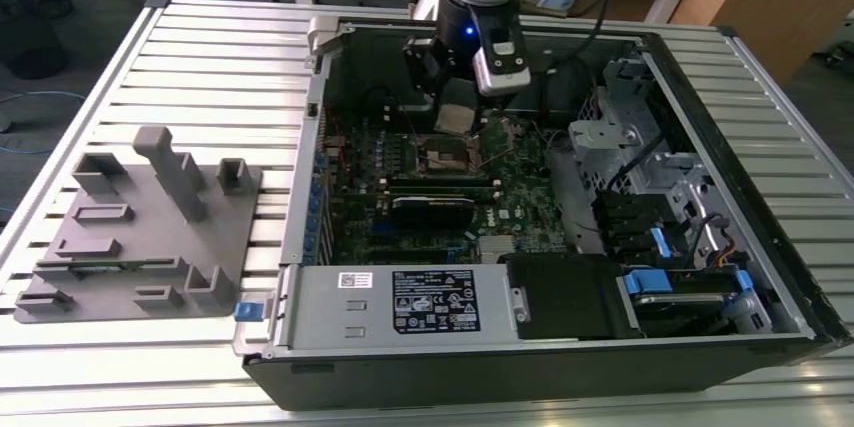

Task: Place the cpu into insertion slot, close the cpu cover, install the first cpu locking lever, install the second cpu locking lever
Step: 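Place the cpu into insertion slot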

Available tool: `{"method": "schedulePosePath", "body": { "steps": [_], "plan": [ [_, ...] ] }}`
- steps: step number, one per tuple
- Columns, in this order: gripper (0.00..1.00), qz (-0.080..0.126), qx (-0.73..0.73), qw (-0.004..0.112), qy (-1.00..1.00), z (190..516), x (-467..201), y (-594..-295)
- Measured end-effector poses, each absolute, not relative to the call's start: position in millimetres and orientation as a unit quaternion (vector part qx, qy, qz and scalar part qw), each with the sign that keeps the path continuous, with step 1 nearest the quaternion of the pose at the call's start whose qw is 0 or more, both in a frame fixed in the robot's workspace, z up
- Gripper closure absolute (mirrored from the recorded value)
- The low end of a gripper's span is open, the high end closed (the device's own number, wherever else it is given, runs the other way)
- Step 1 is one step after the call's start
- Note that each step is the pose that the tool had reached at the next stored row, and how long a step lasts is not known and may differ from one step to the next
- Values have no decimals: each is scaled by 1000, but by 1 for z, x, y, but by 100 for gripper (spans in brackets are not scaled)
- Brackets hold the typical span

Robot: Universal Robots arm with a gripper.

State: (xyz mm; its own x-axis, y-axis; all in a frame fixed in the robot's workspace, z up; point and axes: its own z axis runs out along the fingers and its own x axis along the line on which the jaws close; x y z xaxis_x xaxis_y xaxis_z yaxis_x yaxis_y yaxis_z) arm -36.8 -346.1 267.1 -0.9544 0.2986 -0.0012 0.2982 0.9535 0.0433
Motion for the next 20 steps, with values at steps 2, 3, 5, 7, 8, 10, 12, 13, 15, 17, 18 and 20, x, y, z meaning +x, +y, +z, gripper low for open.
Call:
{"method": "schedulePosePath", "body": {
  "steps": [2,3,5,7,8,10,12,13,15,17,18,20],
  "plan": [
    [46,21,162,4,986,267,-37,-346],
    [46,21,168,4,986,267,-37,-346],
    [46,21,177,4,984,267,-37,-346],
    [46,21,185,5,983,267,-37,-346],
    [46,21,189,5,982,267,-37,-346],
    [46,21,196,5,980,267,-37,-346],
    [46,21,203,5,979,267,-37,-346],
    [46,21,207,5,978,266,-37,-346],
    [46,21,213,5,977,266,-37,-346],
    [46,21,218,5,976,266,-37,-346],
    [46,21,221,5,975,266,-37,-346],
    [46,21,226,5,974,266,-37,-346]
  ]
}}
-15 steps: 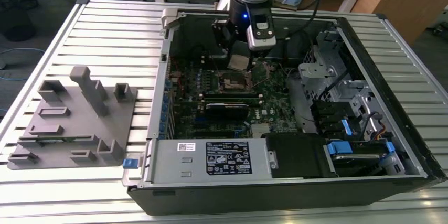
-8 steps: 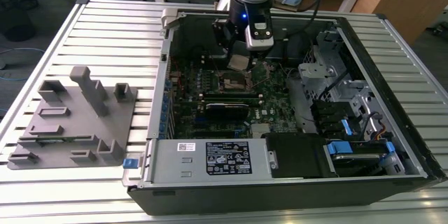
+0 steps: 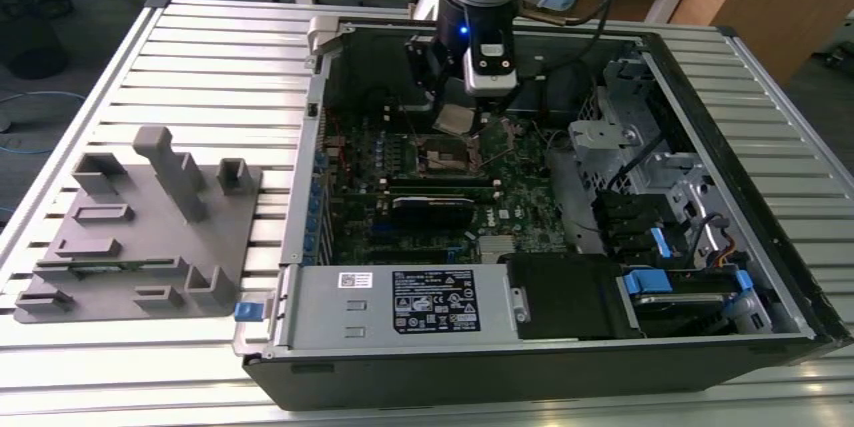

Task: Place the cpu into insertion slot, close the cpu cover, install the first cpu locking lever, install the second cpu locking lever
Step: 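Place the cpu into insertion slot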

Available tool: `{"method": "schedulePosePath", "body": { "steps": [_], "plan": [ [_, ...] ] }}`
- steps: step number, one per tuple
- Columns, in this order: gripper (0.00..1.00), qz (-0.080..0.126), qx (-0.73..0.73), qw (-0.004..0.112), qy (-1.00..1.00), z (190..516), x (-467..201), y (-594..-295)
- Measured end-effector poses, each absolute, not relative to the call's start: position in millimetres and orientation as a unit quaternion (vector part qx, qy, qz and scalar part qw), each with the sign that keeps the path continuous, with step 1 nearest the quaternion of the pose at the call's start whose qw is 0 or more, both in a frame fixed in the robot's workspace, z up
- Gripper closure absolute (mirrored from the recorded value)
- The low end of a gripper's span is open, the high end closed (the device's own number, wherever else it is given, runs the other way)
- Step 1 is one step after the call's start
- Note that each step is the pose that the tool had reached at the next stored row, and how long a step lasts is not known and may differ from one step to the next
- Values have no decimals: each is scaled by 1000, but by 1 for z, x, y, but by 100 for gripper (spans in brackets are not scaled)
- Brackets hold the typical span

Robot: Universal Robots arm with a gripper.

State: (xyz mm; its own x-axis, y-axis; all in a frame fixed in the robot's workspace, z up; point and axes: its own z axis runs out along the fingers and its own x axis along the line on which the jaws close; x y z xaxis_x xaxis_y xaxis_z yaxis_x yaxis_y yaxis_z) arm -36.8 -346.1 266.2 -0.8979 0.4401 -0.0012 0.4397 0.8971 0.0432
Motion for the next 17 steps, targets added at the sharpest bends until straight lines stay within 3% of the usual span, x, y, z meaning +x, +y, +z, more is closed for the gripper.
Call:
{"method": "schedulePosePath", "body": {
  "steps": [17],
  "plan": [
    [46,21,261,6,965,266,-37,-346]
  ]
}}
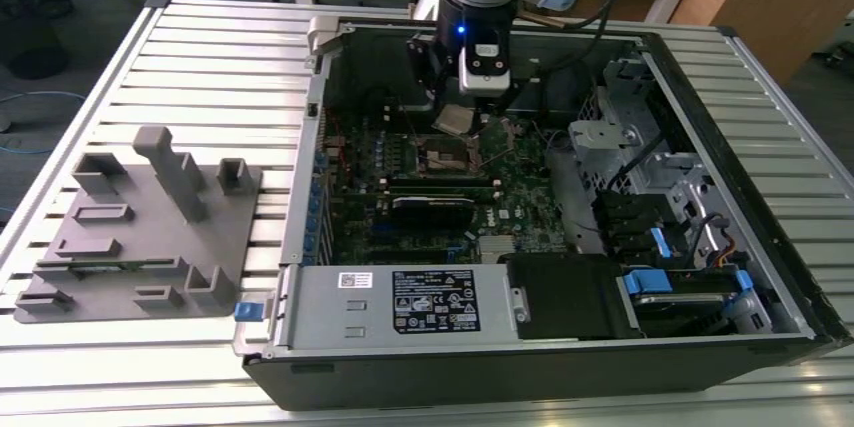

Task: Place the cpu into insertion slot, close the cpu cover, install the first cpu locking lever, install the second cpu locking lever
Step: 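Place the cpu into insertion slot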

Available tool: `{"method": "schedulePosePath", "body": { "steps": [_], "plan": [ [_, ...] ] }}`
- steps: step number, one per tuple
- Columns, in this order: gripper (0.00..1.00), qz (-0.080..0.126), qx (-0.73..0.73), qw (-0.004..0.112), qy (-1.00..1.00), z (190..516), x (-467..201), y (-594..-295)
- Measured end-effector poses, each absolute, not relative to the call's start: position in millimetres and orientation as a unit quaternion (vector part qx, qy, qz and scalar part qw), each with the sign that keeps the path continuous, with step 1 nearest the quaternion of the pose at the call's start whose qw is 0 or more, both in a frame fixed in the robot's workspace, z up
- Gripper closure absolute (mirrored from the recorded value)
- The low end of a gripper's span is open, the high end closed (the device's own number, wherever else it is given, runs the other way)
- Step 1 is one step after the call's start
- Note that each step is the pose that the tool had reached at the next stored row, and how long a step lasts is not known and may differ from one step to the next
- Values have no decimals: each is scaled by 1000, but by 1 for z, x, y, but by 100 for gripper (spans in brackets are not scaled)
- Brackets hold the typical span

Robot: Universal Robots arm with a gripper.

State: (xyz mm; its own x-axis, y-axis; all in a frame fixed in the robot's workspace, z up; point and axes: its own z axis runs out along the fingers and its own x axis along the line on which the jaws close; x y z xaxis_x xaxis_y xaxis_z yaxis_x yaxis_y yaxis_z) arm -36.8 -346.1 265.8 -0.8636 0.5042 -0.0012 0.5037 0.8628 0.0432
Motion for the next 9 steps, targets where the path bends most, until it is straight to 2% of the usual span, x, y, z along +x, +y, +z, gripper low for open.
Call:
{"method": "schedulePosePath", "body": {
  "steps": [9],
  "plan": [
    [46,21,275,7,961,266,-37,-346]
  ]
}}
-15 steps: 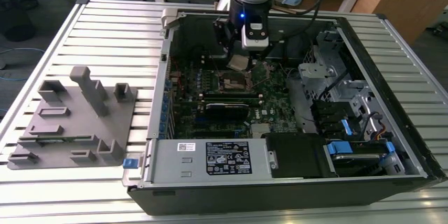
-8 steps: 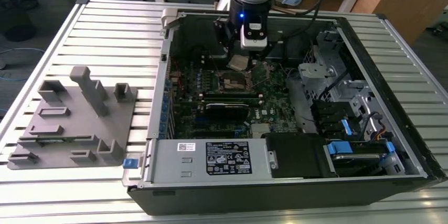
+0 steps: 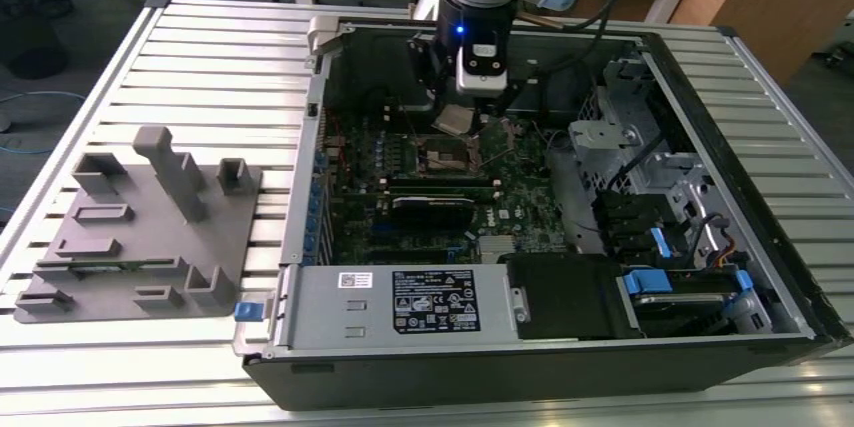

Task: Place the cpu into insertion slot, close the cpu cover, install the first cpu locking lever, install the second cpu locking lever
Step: 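Place the cpu into insertion slot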

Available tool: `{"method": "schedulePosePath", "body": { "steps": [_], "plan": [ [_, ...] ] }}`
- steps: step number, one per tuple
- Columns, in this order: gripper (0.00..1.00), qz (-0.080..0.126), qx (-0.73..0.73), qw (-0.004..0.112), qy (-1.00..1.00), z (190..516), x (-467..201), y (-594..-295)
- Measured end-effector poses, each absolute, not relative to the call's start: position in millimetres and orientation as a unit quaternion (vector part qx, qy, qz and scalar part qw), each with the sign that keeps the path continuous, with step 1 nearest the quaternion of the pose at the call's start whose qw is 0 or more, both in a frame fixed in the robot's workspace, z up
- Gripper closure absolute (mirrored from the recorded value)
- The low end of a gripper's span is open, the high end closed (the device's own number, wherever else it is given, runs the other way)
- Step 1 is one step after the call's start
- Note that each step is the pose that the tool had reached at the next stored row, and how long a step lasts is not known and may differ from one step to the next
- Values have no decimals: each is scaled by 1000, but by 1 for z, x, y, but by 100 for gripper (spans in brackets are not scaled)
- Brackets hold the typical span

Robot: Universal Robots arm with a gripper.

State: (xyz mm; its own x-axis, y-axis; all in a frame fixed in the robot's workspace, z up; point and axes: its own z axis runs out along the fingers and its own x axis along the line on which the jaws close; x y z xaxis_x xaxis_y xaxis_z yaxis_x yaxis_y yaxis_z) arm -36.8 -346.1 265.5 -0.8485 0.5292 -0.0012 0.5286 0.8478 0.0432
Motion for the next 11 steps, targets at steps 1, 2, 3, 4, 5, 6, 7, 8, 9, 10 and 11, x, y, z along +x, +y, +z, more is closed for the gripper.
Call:
{"method": "schedulePosePath", "body": {
  "steps": [1,2,3,4,5,6,7,8,9,10,11],
  "plan": [
    [46,21,277,7,961,266,-37,-346],
    [46,21,278,7,960,265,-37,-346],
    [46,21,280,7,960,265,-37,-346],
    [46,21,281,7,959,265,-37,-346],
    [46,21,283,7,959,265,-37,-346],
    [46,21,284,7,958,265,-37,-346],
    [46,21,286,7,958,265,-37,-346],
    [46,21,287,7,958,265,-37,-346],
    [46,21,289,7,957,265,-37,-346],
    [46,20,290,7,957,265,-37,-346],
    [46,21,292,7,956,265,-37,-346]
  ]
}}
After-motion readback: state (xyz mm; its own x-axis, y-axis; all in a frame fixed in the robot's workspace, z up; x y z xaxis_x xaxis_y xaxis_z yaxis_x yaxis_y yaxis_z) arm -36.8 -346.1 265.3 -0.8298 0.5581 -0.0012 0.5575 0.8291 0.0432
